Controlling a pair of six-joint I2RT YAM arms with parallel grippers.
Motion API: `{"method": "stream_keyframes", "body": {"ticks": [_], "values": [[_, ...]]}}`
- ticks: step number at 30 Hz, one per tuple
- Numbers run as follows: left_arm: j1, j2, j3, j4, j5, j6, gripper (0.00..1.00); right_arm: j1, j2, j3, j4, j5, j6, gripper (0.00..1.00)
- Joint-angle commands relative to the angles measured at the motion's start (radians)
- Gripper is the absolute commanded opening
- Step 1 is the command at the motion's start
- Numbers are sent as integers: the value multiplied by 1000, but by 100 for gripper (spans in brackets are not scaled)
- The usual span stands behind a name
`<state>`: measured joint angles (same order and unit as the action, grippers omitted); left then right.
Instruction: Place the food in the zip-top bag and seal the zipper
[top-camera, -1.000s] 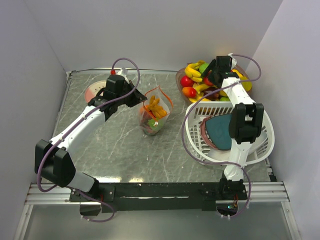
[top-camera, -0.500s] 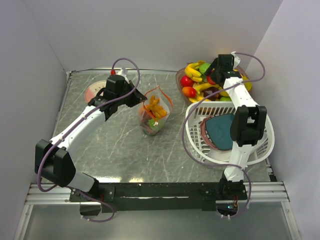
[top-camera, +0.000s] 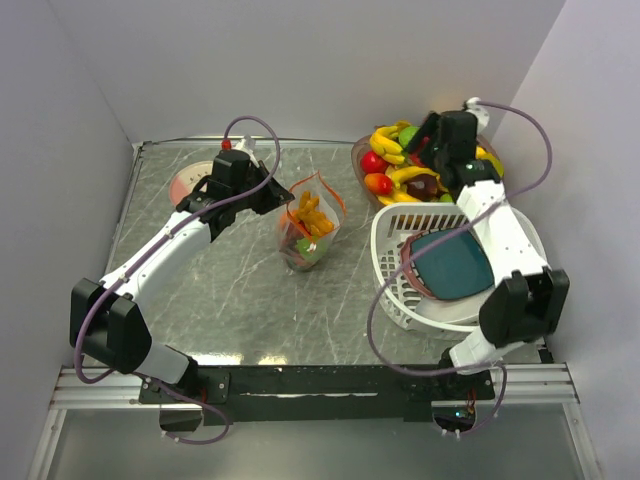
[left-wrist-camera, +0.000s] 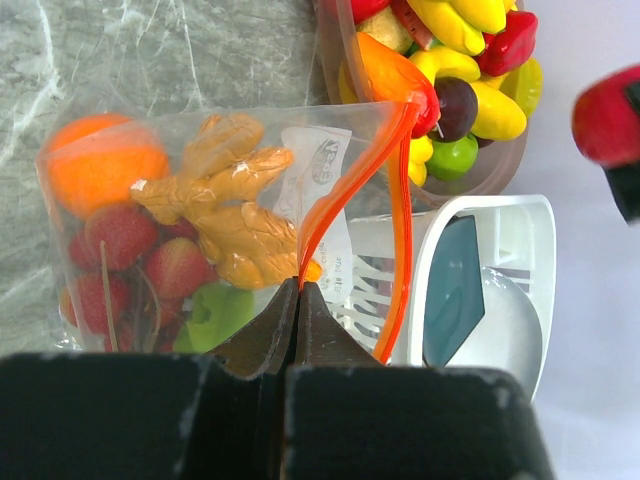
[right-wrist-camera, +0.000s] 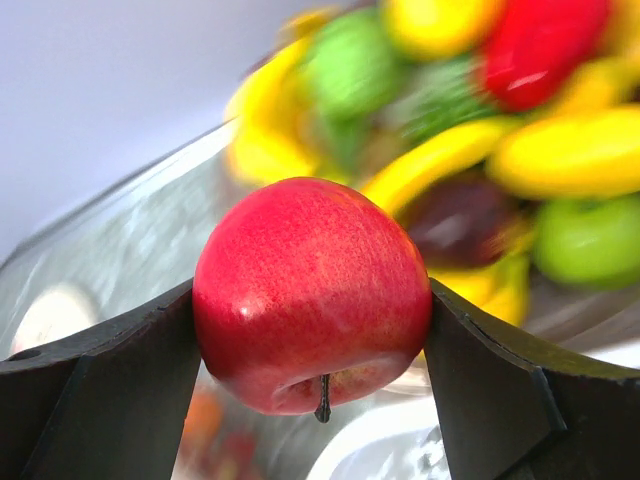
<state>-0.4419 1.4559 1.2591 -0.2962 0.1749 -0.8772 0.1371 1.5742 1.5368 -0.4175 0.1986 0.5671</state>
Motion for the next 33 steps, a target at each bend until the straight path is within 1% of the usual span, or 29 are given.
{"method": "stream_keyframes", "body": {"ticks": [1,2,5,6,9,12,13,15,18,19,20,21,23,27,30,33], "values": [[2,-2,39,40,-8,12,1,203,-123,-23,11,7,-36,47],[2,0,40,42,-8,11,1,279,-137,-24,5,15,-35,47],[0,-2,42,45,-8,11,1,398,-134,-17,-12,67,-41,50],[0,0,42,45,-9,12,1,464,-128,-17,-12,71,-39,50],[0,1,43,49,-5,6,1,554,-86,-6,-23,126,-38,52],[0,1,40,55,3,3,1,594,-34,9,-38,134,-30,53],[0,1,39,55,3,0,1,602,-22,9,-38,130,-29,53],[0,-2,36,60,5,0,1,616,3,8,-33,117,-26,57],[0,-6,29,65,0,-3,1,639,32,16,-52,120,-26,68],[0,-6,23,69,1,-5,1,645,36,16,-64,122,-26,76],[0,-8,20,72,2,-6,1,644,38,17,-69,121,-23,80],[0,-8,17,72,2,-9,1,644,38,17,-75,119,-23,89],[0,-11,3,83,0,-11,1,642,23,11,-70,114,-27,100],[0,-19,-21,103,-5,-23,1,642,12,43,-81,104,-59,100],[0,-17,-29,109,-5,-29,1,641,10,85,-119,122,-81,100],[0,-29,-44,117,-9,-39,1,583,-9,109,-136,165,-104,100]]}}
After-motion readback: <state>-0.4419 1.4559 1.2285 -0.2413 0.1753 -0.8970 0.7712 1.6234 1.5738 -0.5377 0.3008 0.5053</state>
